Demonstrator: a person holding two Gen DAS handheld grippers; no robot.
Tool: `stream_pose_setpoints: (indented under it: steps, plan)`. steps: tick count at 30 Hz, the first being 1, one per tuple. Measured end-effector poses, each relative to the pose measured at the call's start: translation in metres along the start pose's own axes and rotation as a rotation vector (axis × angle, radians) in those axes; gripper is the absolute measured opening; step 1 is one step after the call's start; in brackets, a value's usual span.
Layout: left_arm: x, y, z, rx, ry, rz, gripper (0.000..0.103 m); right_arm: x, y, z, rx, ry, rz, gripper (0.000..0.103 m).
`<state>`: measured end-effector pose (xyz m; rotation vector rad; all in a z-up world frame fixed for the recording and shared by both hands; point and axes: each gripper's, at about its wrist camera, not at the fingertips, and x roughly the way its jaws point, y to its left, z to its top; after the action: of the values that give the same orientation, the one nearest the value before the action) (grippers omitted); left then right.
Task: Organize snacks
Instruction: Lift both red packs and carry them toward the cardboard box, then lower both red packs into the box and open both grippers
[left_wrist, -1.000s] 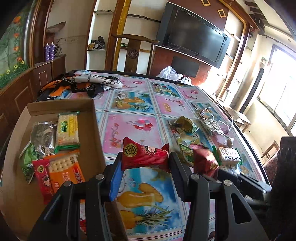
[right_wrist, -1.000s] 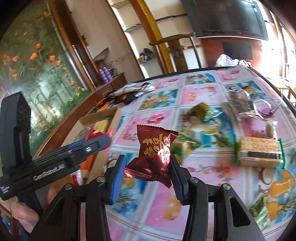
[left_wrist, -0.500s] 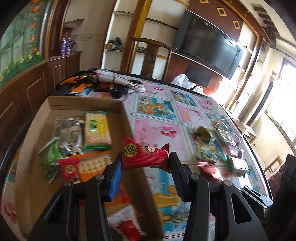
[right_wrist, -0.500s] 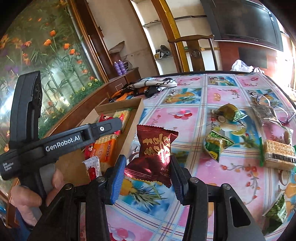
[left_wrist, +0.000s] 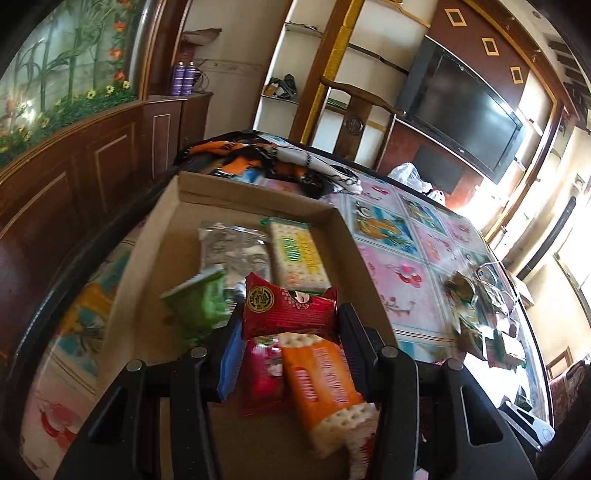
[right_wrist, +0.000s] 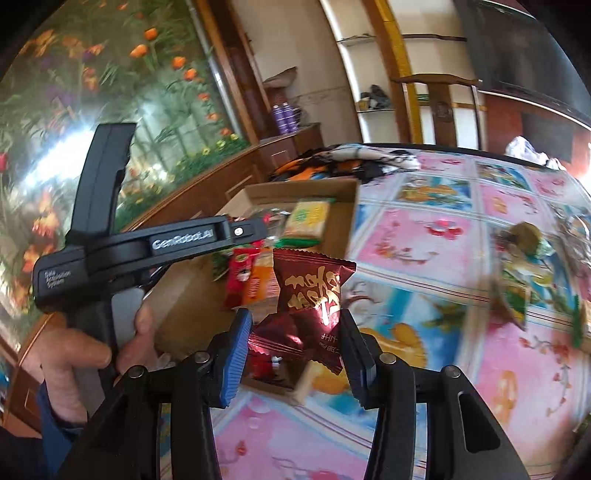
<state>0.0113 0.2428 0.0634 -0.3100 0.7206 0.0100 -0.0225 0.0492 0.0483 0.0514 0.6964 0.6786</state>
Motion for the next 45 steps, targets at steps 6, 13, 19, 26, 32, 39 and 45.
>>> stream_pose_setpoints:
  steps: [6,13,19,26,32,39,45]
  plan:
    - [0.005,0.012,-0.001,-0.015,0.025,0.034,0.047,0.017,0.013,0.002,-0.028,0.025,0.035,0.051]
    - [0.004,0.021,-0.004,-0.02,0.025,0.056,0.047,0.035,0.027,0.004,-0.053,0.049,0.058,0.051]
    - [0.004,0.022,-0.004,-0.018,0.026,0.043,0.047,0.041,0.032,0.003,-0.088,0.058,0.057,0.051]
    - [0.004,0.02,-0.003,-0.02,0.025,0.035,0.047,0.042,0.039,-0.001,-0.125,0.061,0.069,0.052]
    - [0.004,0.018,-0.003,-0.015,0.018,0.035,0.048,0.042,0.04,-0.002,-0.131,0.06,0.069,0.053]
    - [0.004,0.018,-0.003,-0.013,0.015,0.037,0.048,0.042,0.04,-0.002,-0.136,0.057,0.067,0.053]
    - [0.0,0.018,-0.002,-0.014,0.004,0.035,0.049,0.041,0.042,-0.002,-0.143,0.057,0.071,0.053]
